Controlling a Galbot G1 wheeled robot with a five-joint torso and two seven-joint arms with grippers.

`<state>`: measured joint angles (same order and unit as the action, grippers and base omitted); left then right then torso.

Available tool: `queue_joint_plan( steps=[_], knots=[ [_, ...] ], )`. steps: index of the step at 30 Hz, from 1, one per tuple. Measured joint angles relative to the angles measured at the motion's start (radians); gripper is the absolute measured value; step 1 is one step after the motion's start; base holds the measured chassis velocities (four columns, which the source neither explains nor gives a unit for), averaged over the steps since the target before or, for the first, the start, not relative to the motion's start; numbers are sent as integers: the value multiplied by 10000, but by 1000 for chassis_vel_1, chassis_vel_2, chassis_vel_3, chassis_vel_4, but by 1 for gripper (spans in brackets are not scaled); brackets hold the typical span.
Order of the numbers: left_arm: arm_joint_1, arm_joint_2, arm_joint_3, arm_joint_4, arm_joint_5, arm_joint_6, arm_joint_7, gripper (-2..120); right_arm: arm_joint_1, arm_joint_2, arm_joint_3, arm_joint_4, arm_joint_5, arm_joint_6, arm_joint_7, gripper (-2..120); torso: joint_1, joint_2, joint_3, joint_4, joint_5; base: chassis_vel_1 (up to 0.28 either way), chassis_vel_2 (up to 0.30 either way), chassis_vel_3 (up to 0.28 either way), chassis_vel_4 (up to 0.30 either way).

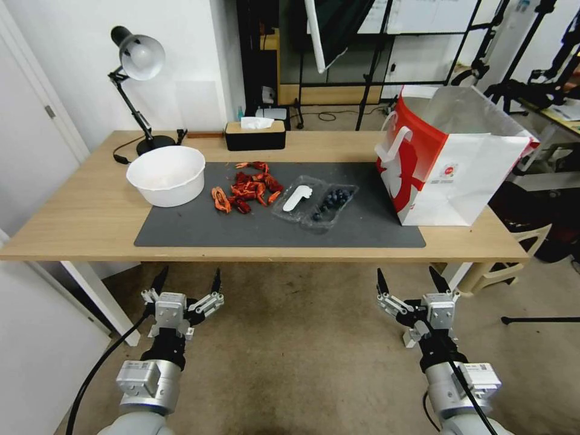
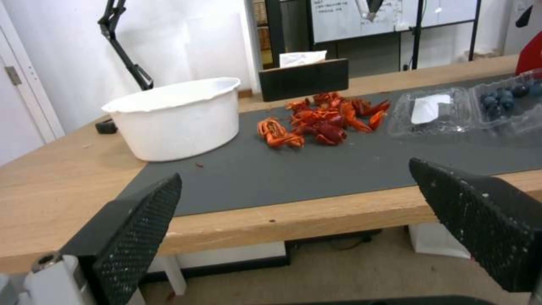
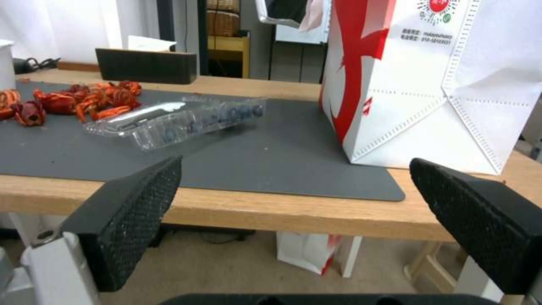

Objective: Close the takeout container lid, then place the container into the takeout bag.

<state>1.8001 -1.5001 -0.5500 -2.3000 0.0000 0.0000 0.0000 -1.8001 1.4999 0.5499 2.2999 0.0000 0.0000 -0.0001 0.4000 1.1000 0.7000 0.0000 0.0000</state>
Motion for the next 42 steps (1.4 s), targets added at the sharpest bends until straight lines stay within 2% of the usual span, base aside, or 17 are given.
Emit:
queue_joint_plan(
  steps=[16,18,19,20,22,25,42],
  knots=[
    [-3,-5,24,0,-15,0,-2,100,1,6,0,-13,2,-8,-48,100,0,0,0,0,0,0,0,0,0],
    [-34,-100,277,-2,-151,46,-80,100,8,65,-19,-93,12,-70,-334,100,0,0,0,1,0,0,0,0,0],
    [-90,-281,748,-26,-385,151,-194,100,17,177,-116,-243,35,-202,-824,100,-1,0,0,1,-3,0,0,0,0],
    [-90,-281,748,-26,-385,151,-194,100,17,177,-116,-243,35,-202,-824,100,-1,0,0,1,-3,0,0,0,0],
    [-227,-666,1728,-112,-876,370,-451,100,37,375,-265,-501,76,-445,-1679,100,0,0,0,0,5,0,0,0,0],
    [-268,-801,2129,-124,-1143,411,-500,100,51,427,-308,-600,106,-484,-1932,100,0,0,0,0,2,0,0,0,0],
    [-280,-716,2156,-28,-1235,411,-380,100,40,420,-237,-587,109,-403,-1989,100,0,0,0,0,0,0,0,0,0]
  ],
)
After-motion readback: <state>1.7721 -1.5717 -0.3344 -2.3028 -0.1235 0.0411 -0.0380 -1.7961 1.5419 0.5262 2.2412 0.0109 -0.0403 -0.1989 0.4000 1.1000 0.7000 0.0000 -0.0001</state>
